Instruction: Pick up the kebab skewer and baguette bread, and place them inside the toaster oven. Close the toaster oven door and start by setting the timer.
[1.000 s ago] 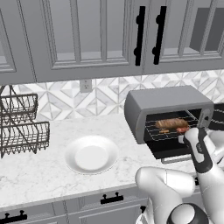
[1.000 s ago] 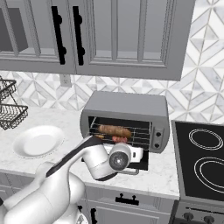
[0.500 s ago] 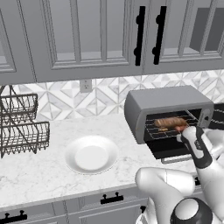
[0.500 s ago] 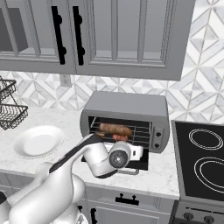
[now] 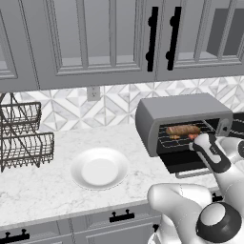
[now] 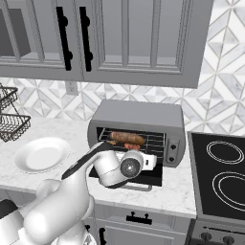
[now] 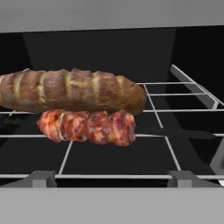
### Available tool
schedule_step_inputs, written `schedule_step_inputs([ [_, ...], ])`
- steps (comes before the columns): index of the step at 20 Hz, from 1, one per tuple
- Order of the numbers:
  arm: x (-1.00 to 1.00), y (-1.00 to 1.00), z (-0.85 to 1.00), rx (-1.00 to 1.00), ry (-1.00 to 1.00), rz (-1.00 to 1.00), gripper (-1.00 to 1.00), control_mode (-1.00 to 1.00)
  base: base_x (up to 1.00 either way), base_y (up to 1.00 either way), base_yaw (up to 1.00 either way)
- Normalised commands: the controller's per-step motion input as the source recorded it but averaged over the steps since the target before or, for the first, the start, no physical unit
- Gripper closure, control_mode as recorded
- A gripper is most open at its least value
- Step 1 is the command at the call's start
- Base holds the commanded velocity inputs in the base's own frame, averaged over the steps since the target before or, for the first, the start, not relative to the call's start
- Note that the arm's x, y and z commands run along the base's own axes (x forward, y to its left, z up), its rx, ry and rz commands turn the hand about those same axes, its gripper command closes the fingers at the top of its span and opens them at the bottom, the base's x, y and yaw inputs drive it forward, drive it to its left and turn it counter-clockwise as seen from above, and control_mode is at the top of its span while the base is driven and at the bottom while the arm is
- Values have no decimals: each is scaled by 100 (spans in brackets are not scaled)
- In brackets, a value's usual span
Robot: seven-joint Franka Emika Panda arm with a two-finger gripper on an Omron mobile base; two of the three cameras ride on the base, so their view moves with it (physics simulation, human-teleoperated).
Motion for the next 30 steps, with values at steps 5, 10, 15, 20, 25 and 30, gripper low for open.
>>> schedule_step_inputs([
  [5, 20, 0, 0, 0, 0, 0, -100, -100, 0, 0, 0],
  [10, 16, 0, 0, 0, 0, 0, -100, -100, 0, 0, 0],
  [15, 15, 0, 0, 0, -1, 0, -100, -100, 0, 0, 0],
  [20, 27, 1, 0, 0, -2, 0, -100, -100, 0, 0, 0],
  [25, 26, 2, 0, 0, -1, 0, -100, -100, 0, 0, 0],
  [30, 20, 0, 0, 0, 0, 0, -100, -100, 0, 0, 0],
])
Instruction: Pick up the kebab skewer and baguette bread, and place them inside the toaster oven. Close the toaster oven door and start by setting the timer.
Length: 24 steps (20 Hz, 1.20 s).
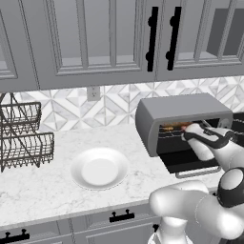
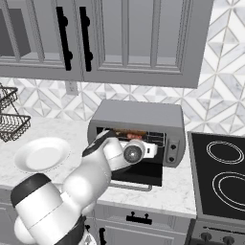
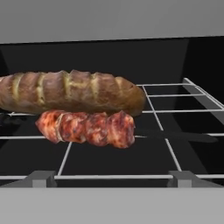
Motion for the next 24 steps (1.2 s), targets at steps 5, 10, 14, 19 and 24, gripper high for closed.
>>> schedule_step_inputs([
  [5, 18, 0, 0, 0, 0, 0, -100, -100, 0, 0, 0],
  [10, 16, 0, 0, 0, 0, 0, -100, -100, 0, 0, 0],
  [14, 11, 3, 0, 0, 0, 0, -100, -100, 0, 0, 0],
  [19, 5, 3, 0, 0, 0, 0, -100, -100, 0, 0, 0],
  [24, -7, 0, 6, 0, 0, 0, -100, -100, 0, 0, 0],
])
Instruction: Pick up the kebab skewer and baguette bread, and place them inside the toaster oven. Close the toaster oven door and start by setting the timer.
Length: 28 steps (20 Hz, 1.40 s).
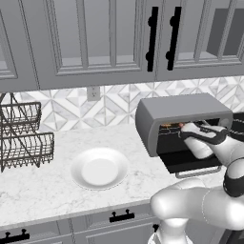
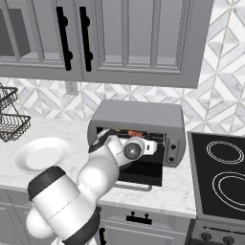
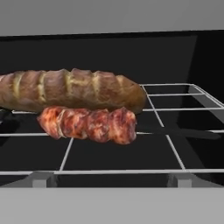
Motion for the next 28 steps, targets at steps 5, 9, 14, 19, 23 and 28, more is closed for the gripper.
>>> schedule_step_inputs([
  [5, -42, -1, 22, 0, 0, -3, -100, -100, 0, 0, 0],
  [9, -41, -23, 41, 0, 0, -2, -100, -100, 0, 0, 0],
  [14, -31, -59, 54, 0, 2, 0, -100, -100, 0, 0, 0],
  [19, -59, -44, 25, 0, 14, 2, -100, -100, 0, 0, 0],
  [23, -72, -54, 10, 0, 16, 5, -100, -100, 0, 0, 0],
  [28, -67, -35, -2, 0, 14, 4, -100, -100, 0, 0, 0],
])
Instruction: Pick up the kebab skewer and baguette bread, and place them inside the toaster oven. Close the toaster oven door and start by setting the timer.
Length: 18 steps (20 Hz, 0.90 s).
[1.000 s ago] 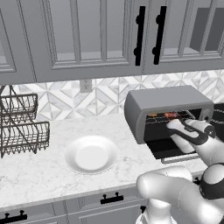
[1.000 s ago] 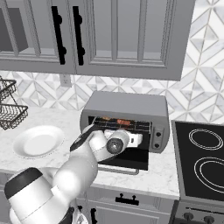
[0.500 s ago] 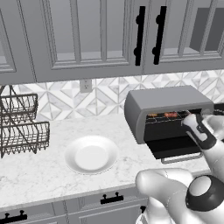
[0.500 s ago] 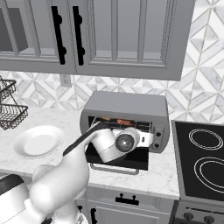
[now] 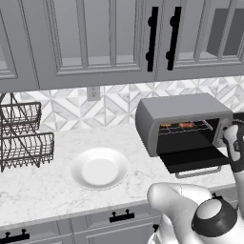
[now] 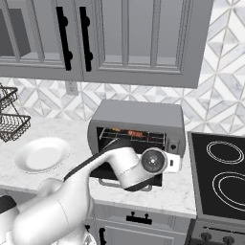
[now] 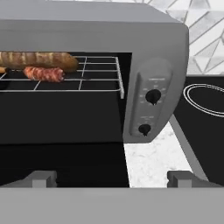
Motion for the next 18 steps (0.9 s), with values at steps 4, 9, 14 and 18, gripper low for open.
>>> schedule_step_inputs([
  [4, -59, -4, -22, 0, 3, 0, -100, -100, 0, 0, 0],
  [9, -48, 0, -42, 0, 0, 2, -100, -100, 0, 0, 0],
  [14, -17, 0, -60, 0, -5, 7, -100, -100, 0, 0, 0],
  [18, 0, 3, -55, 0, -14, 14, -100, -100, 0, 0, 0],
])
